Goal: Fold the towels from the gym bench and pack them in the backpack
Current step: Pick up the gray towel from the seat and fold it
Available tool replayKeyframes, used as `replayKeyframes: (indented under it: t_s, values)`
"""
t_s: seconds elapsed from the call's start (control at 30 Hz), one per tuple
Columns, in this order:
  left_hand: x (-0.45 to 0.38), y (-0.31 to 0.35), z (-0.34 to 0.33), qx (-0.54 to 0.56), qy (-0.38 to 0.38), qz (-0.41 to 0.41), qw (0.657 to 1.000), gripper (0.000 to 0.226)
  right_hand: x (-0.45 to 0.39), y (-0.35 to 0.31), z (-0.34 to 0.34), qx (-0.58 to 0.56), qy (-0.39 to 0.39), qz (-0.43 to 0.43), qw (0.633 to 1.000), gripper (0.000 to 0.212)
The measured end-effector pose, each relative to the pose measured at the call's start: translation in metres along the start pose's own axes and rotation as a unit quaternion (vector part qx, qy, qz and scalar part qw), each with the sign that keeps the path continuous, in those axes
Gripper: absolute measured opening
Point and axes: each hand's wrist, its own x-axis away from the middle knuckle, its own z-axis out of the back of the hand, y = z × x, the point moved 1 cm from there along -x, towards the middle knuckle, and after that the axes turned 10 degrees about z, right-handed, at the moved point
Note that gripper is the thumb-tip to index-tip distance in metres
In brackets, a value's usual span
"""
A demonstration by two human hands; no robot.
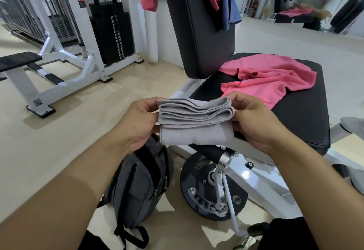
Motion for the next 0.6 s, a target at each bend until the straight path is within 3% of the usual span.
replayKeyframes:
  t_s: [0.23, 0.4, 0.6]
  values:
    - [-0.002, 0.001, -0.002, -0.027, -0.025, -0.054, 0.998, 0.05, -0.002, -0.003, 0.011, 0.125, -0.015, 0.112, 0.986, 0.043]
    - [-0.002, -0.003, -0.001, -0.067, -0.041, -0.072, 0.994, 0.054, -0.002, -0.004, 0.015, 0.199, -0.045, 0.114, 0.972, 0.044]
    - [0.003, -0.002, -0.002, -0.07, -0.044, -0.041, 0.996, 0.05, -0.001, -0.004, 0.013, 0.196, -0.042, 0.122, 0.972, 0.047]
